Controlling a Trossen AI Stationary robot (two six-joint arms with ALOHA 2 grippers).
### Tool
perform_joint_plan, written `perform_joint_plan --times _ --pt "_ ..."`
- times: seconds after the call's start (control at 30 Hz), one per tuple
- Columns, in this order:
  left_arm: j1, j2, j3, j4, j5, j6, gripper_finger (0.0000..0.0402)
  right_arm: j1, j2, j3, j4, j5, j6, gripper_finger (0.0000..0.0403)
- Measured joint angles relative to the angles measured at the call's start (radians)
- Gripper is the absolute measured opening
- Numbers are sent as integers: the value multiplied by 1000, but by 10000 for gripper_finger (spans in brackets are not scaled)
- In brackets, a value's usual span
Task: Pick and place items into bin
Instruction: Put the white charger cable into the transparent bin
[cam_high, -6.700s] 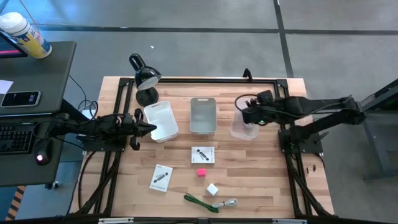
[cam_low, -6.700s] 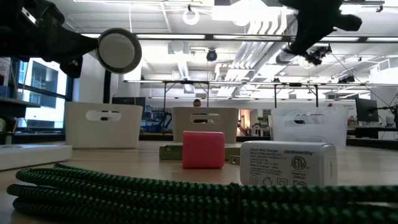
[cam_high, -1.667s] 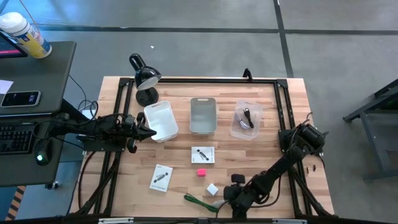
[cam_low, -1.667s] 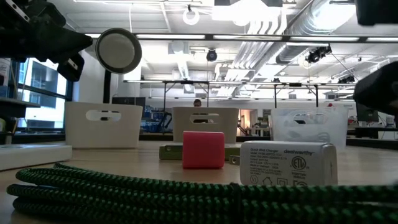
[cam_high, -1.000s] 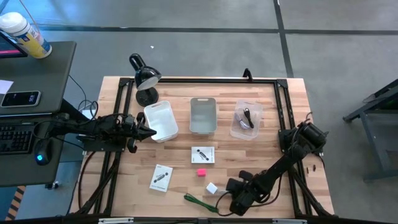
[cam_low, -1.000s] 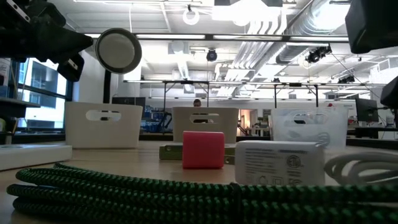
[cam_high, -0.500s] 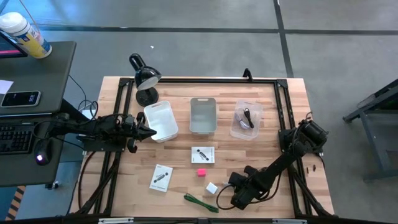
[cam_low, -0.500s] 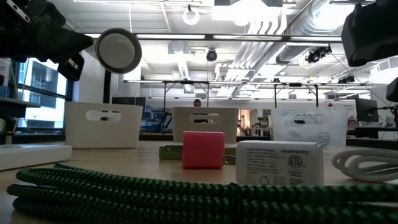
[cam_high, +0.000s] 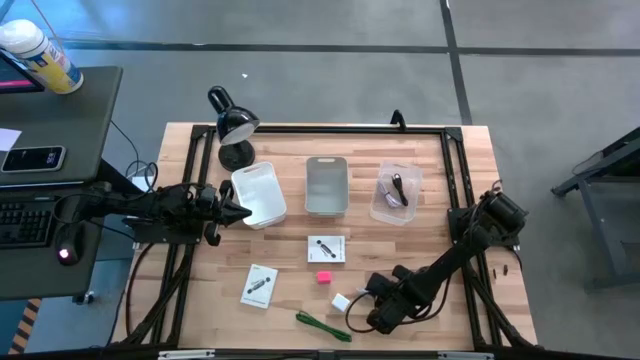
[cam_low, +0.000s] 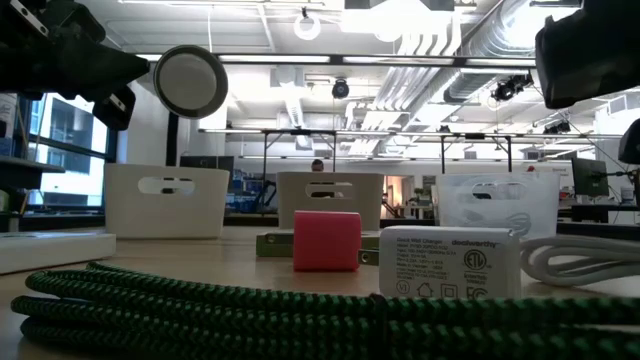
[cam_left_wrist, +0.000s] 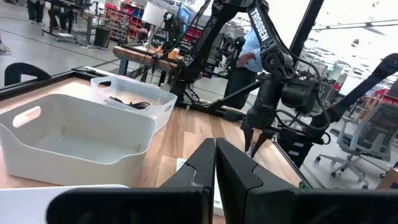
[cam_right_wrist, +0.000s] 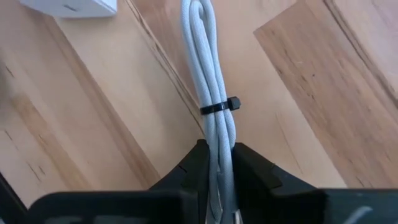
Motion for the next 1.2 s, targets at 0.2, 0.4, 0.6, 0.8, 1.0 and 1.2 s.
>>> perform_joint_plan --times 0.2,0.4,0.6,0.8,1.0,1.2 --pt "0 0 0 0 0 0 3 0 -43 0 -5 53 31 52" --pt "0 0 0 0 0 0 3 -7 -123 0 -56 131 39 47" --pt "0 0 0 0 0 0 3 -33 -231 0 -153 207 39 49" --pt "0 0 0 0 0 0 3 -85 -364 1 -287 285 29 47" --pt "0 0 0 0 0 0 3 -184 -499 2 -416 360 -7 43" --pt "0 0 0 0 0 0 3 -330 -600 2 -506 428 -81 46"
